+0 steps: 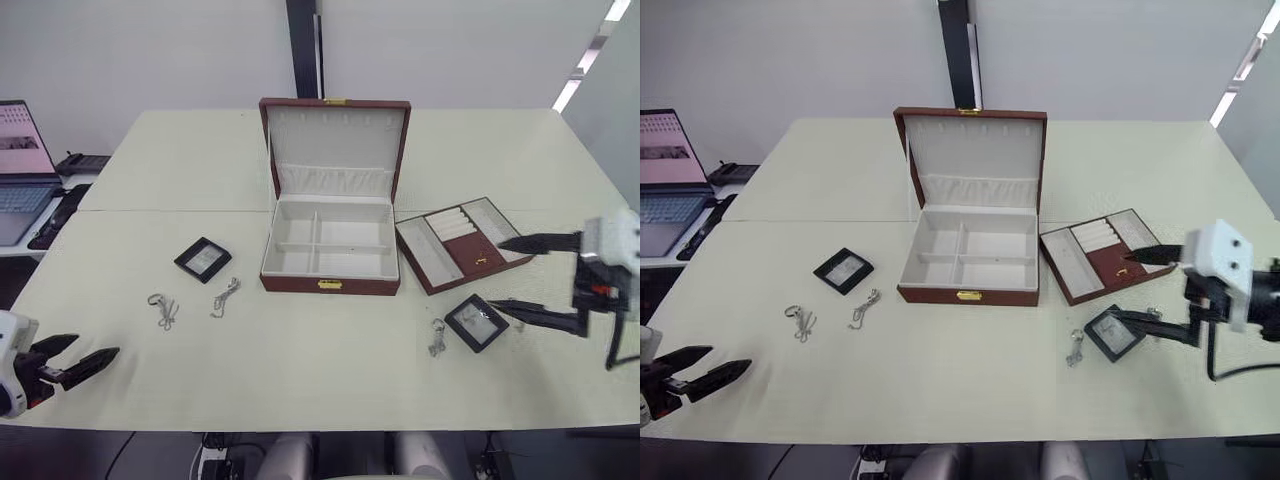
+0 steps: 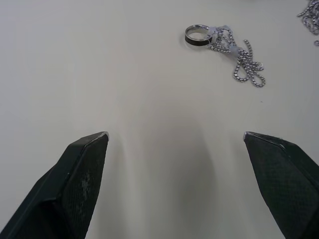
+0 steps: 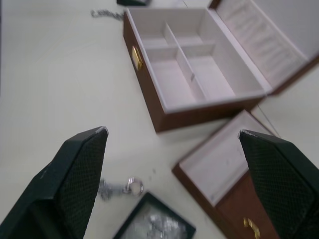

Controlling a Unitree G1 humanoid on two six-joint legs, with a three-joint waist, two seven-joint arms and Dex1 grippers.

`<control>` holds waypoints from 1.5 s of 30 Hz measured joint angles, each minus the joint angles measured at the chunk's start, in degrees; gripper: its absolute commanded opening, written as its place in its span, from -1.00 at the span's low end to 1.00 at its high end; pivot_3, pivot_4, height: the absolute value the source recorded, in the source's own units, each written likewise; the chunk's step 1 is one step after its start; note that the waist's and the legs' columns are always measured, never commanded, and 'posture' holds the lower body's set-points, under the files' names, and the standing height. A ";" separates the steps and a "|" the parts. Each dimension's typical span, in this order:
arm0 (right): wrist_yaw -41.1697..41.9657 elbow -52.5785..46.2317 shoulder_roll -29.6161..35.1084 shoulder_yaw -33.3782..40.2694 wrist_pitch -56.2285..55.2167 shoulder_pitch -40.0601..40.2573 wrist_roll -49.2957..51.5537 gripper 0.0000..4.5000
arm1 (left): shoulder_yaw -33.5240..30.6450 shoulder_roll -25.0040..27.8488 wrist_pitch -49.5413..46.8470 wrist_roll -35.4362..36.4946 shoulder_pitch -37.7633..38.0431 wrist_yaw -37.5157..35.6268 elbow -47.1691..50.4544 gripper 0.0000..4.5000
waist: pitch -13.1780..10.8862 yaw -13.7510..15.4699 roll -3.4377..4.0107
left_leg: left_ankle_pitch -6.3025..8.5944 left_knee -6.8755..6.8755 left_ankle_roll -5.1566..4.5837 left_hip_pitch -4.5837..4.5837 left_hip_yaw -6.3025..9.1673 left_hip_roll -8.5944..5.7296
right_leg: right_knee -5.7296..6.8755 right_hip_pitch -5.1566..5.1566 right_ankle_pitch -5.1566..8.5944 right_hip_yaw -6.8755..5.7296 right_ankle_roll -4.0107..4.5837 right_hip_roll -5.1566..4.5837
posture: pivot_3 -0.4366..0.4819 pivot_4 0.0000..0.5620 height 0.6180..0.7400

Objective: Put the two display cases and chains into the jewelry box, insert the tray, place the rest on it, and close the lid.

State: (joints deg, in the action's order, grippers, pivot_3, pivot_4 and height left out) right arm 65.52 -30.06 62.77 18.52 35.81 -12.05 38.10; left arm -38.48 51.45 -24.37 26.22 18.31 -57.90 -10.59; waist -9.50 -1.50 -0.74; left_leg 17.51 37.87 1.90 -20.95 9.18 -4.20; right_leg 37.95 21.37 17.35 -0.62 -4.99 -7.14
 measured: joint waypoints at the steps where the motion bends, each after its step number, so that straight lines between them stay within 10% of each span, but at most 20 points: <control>1: -0.68 -0.15 -1.05 -3.69 1.24 -4.90 1.05 0.98 | -0.40 -0.75 -0.77 0.30 0.67 0.88 1.30 1.00 | 0.00 0.02 -0.01 | 0.00 0.01 0.00 0.00 0.01 -0.01 | 0.00 0.00 0.00 0.00 0.00 -0.01 | -0.05 -0.47 1.00; 11: -0.41 3.23 -13.28 -24.73 4.17 -24.32 0.16 0.98 | -1.99 -8.91 -9.28 5.30 2.57 9.19 15.49 1.00 | 0.00 0.19 -0.15 | -0.10 0.01 0.20 -0.04 0.06 -0.05 | -0.01 0.05 -0.01 0.00 0.00 -0.01 | -0.05 -0.47 1.00; 37: -1.44 3.13 -16.42 -26.59 3.62 -23.16 -0.93 0.98 | 8.81 -29.35 -16.47 0.50 -13.17 47.92 26.71 1.00 | 0.05 0.55 -0.22 | -0.13 0.06 0.26 -0.01 0.01 -0.10 | 0.03 0.05 -0.04 0.06 0.00 0.05 | -0.05 -0.47 1.00; 45: -1.64 2.68 -16.42 -26.59 3.90 -22.88 -0.88 1.00 | 9.45 -29.35 -17.04 -1.14 -13.47 49.03 26.52 0.06 | 0.06 0.83 -0.22 | -0.13 0.06 0.26 0.00 0.01 -0.11 | 0.03 0.05 -0.04 0.06 0.00 0.05 | -0.05 -0.47 1.00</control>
State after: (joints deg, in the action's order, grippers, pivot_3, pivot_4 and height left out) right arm 63.88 -27.39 46.35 -8.07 39.71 -34.92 37.22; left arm -29.03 22.10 -41.41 25.07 4.84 -8.87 15.93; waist -9.44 -0.67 -0.96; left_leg 17.38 37.92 2.16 -20.96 9.20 -4.31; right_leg 37.98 21.42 17.31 -0.56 -4.98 -7.09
